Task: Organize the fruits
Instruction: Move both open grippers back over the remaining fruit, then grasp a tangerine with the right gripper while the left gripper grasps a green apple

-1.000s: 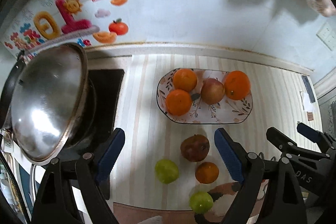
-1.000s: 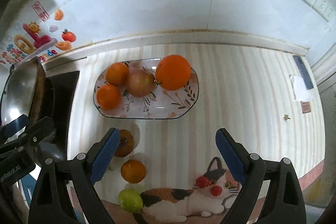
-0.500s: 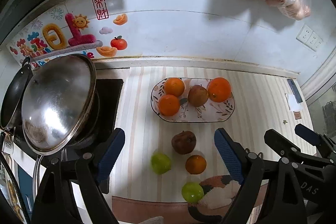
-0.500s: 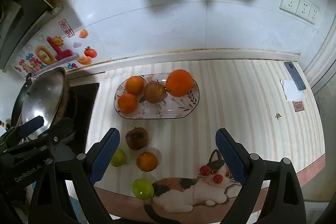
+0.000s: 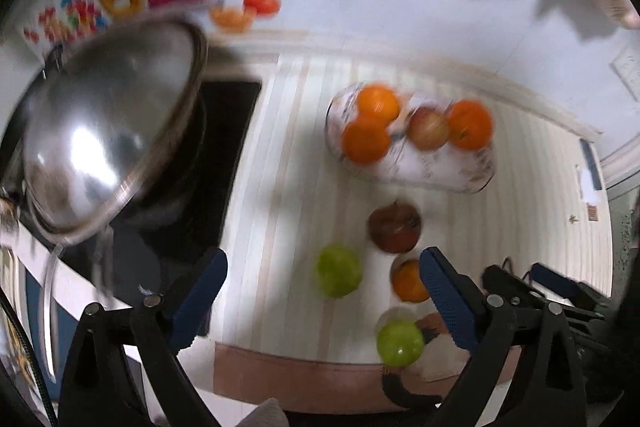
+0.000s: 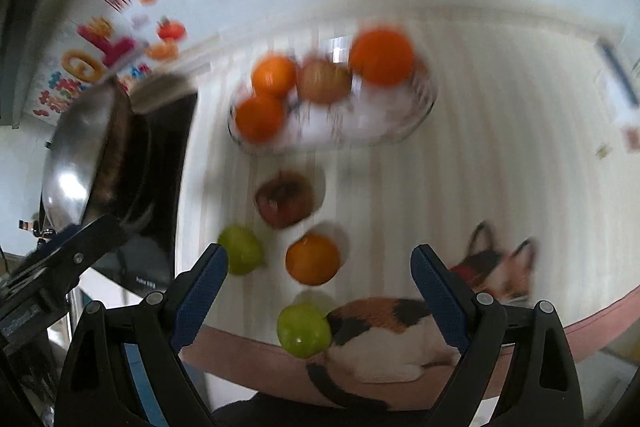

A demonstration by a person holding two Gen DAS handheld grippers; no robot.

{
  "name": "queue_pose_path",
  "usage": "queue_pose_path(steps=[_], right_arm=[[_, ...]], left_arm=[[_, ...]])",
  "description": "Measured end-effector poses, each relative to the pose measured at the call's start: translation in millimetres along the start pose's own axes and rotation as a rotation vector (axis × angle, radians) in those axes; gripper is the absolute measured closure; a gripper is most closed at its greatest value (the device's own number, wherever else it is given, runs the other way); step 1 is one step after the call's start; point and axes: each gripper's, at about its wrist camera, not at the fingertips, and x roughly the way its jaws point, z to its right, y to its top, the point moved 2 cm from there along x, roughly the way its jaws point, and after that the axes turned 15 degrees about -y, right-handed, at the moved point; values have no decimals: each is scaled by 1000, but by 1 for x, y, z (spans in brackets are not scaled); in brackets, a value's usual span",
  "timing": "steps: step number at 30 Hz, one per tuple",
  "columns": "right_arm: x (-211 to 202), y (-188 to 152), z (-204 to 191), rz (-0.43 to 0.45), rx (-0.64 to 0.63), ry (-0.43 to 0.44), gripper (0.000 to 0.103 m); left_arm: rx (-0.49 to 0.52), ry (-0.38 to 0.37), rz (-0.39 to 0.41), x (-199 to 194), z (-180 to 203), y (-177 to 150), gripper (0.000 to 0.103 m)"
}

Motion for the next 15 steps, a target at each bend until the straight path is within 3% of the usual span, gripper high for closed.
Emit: queue_pose_path(steps=[5, 8, 11, 12, 15], right_arm=[[70, -6, -14, -130, -2, 29, 9], [103, -8, -22, -187, -1, 42, 15], [127, -11, -30, -214, -17, 37, 32], [134, -12, -32, -228, -26, 36, 44], [133, -16, -29, -205, -51, -9, 44]], left_arm=[[-85, -4, -115, 43, -25, -11, 5], [-138, -4, -165, 67, -37, -17, 5], [-189, -25, -201, 87, -43, -19, 5], [-201, -36, -213, 93, -44, -19, 5], [-207, -52, -252, 112, -44, -17, 5]])
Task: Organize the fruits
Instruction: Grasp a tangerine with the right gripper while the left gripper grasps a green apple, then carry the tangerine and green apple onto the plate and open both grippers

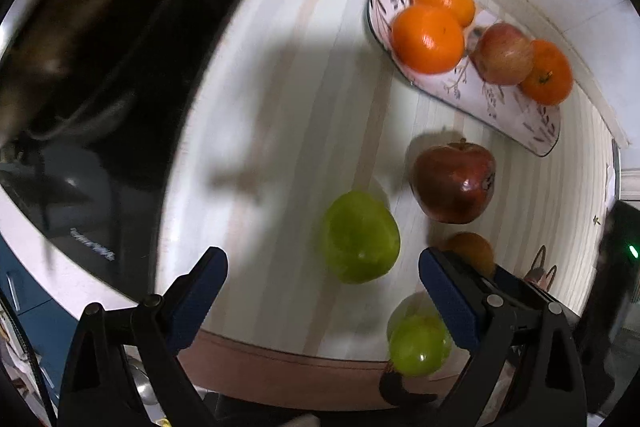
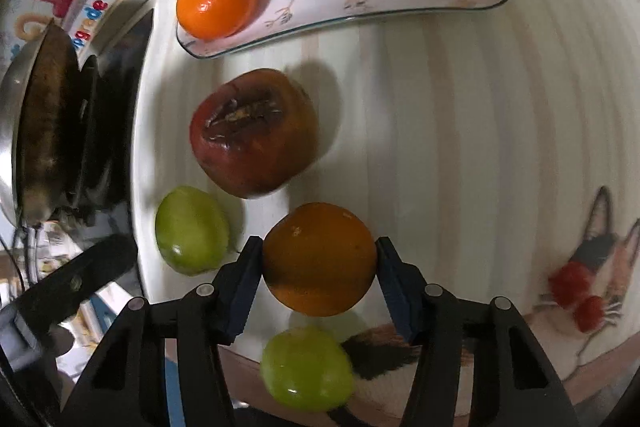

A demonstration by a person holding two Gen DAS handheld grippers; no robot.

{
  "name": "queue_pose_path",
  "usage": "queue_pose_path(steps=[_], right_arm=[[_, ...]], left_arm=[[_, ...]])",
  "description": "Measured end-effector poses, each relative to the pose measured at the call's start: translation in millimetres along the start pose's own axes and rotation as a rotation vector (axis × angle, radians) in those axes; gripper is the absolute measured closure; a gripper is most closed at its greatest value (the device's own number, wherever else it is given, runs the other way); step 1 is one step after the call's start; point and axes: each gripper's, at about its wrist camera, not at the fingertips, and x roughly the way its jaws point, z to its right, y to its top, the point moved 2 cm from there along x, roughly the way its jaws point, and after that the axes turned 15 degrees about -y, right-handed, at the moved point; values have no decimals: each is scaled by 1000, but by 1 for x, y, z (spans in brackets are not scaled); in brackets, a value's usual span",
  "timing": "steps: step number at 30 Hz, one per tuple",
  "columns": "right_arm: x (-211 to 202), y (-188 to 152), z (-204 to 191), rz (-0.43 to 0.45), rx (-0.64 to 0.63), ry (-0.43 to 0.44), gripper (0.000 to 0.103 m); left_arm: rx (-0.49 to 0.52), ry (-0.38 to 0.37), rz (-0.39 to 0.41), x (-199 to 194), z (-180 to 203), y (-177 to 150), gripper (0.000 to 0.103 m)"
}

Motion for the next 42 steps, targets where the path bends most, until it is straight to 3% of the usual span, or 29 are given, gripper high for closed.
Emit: queue_pose_path(steps=[3, 5, 6, 9, 16, 26, 29, 34, 38, 42], right_arm=[[-4, -5, 12, -2, 6, -14, 44], [-6, -8, 24, -1, 3, -44, 44], [-7, -8, 27, 2, -1, -57, 44], [-3, -9, 37, -8, 6, -67, 44], [-1, -8, 42, -27, 5, -56, 43], [-4, -6, 43, -25, -9, -39, 44], [-7, -5, 42, -5, -6, -48, 45], [-38, 5, 57, 48, 56, 21, 45], [-66, 32, 69, 109, 86, 53, 45], [-78, 70, 77, 156, 100, 30, 45]], left_arm=[[-6, -17, -43, 22, 1, 6, 6], [-15, -31, -64, 35, 0, 9, 19], [-19, -41, -65, 40, -1, 10, 32], [-11, -101, -64, 47, 5, 11, 50], [109, -4, -72, 47, 21, -5, 50], [139, 25, -44, 49, 27, -19, 50], [145, 13, -24, 31, 24, -24, 50], [159, -57, 46, -12, 44, -18, 50], [200, -106, 102, -41, 79, 8, 50], [198, -122, 100, -33, 99, 46, 50]])
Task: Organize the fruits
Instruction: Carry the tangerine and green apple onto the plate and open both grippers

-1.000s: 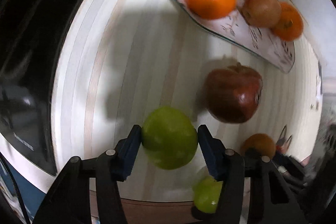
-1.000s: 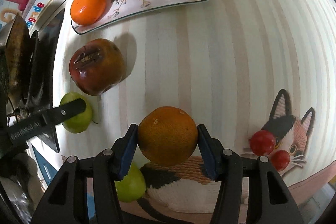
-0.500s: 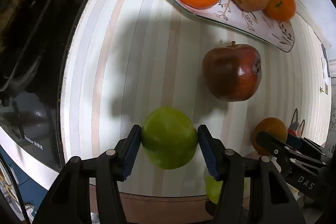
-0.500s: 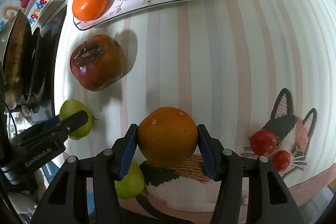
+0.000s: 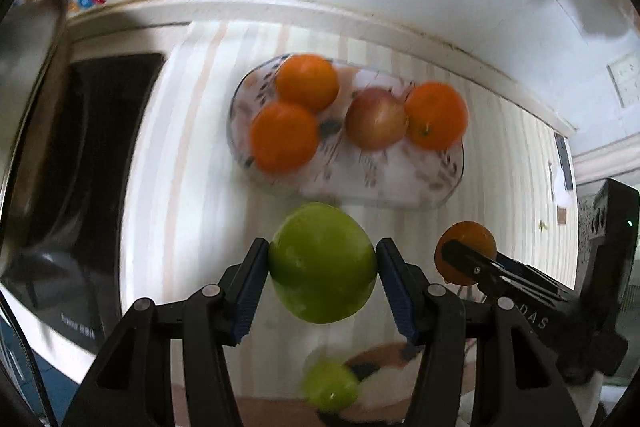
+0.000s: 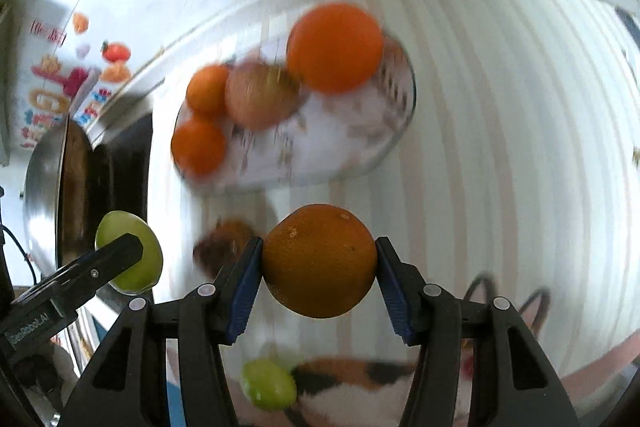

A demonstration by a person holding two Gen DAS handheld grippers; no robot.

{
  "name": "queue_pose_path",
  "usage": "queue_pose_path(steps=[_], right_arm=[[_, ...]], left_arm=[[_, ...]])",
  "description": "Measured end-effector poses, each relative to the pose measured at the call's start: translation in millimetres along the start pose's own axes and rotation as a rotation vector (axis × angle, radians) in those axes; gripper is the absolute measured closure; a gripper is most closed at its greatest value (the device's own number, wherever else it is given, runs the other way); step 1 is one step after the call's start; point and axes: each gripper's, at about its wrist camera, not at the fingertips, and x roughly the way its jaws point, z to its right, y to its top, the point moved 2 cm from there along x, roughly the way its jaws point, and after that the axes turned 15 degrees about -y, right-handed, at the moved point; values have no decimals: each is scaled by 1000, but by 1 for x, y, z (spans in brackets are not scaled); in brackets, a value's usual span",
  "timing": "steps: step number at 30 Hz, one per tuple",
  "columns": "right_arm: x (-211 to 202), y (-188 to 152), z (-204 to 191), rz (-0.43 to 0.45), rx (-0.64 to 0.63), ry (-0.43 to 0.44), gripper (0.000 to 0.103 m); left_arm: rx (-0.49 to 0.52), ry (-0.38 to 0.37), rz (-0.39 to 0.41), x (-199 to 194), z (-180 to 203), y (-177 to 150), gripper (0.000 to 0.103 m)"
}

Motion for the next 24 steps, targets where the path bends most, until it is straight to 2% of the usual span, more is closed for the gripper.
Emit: queue_pose_path(steps=[7, 14, 21, 24], right_arm=[[15, 55, 2, 22, 2, -62, 45], [33, 70, 4, 6, 19, -87, 45], [43, 74, 5, -30, 25, -69, 43], [41, 76, 7, -32, 33, -59, 23]], left_arm=[[-2, 22, -69, 44, -3, 49, 50], [-36, 42, -122, 77, -12, 65, 50], [-22, 52, -152, 83, -3, 68, 50], [-42, 50, -158, 83, -5, 66, 50]])
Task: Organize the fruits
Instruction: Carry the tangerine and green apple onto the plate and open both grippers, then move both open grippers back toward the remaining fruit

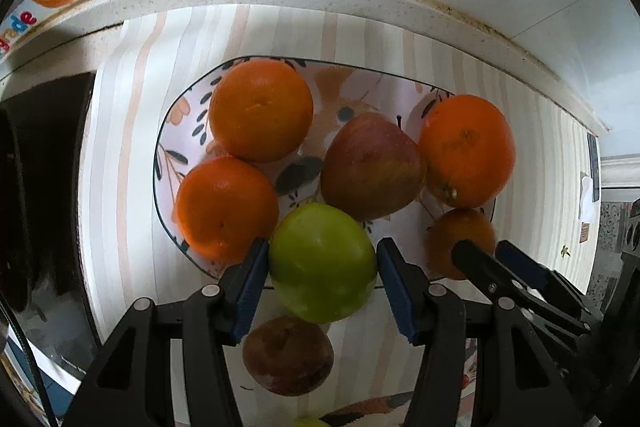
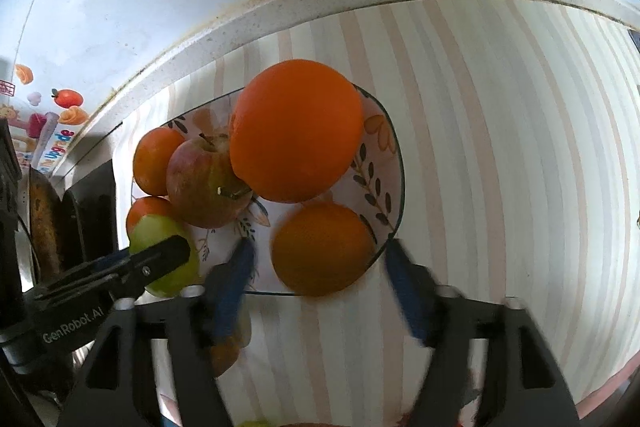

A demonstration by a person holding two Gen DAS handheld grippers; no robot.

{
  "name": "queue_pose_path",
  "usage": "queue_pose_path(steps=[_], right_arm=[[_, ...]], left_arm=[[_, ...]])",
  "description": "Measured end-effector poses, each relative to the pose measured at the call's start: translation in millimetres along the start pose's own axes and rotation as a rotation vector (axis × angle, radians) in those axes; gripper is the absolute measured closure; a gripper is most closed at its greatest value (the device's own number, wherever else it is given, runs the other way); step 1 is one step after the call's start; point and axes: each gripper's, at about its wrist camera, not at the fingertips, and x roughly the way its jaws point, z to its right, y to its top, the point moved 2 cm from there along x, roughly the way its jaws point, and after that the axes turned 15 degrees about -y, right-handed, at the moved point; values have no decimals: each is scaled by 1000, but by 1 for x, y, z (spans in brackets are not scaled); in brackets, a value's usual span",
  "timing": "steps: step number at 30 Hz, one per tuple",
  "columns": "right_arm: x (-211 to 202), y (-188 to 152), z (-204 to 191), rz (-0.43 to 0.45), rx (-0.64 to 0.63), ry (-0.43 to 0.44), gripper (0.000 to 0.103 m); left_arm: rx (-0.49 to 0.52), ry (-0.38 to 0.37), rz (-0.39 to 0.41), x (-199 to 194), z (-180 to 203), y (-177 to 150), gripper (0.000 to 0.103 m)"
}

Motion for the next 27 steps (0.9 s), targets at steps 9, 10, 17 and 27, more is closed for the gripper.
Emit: queue_pose_path(steps=[9, 10, 17, 27], right_arm=[[-20, -11, 11, 33, -17, -89, 8], [-23, -13, 11, 44, -24, -103, 8], [-46, -36, 5, 97, -66, -157, 6], [-94, -72, -6, 207, -103, -203, 6]], left_arm=[[46, 18, 35, -20, -1, -12, 17], [52, 26, 44, -24, -1, -14, 17], [81, 92, 143, -58, -3, -39, 17], [140, 145, 282, -107, 5, -93, 17]])
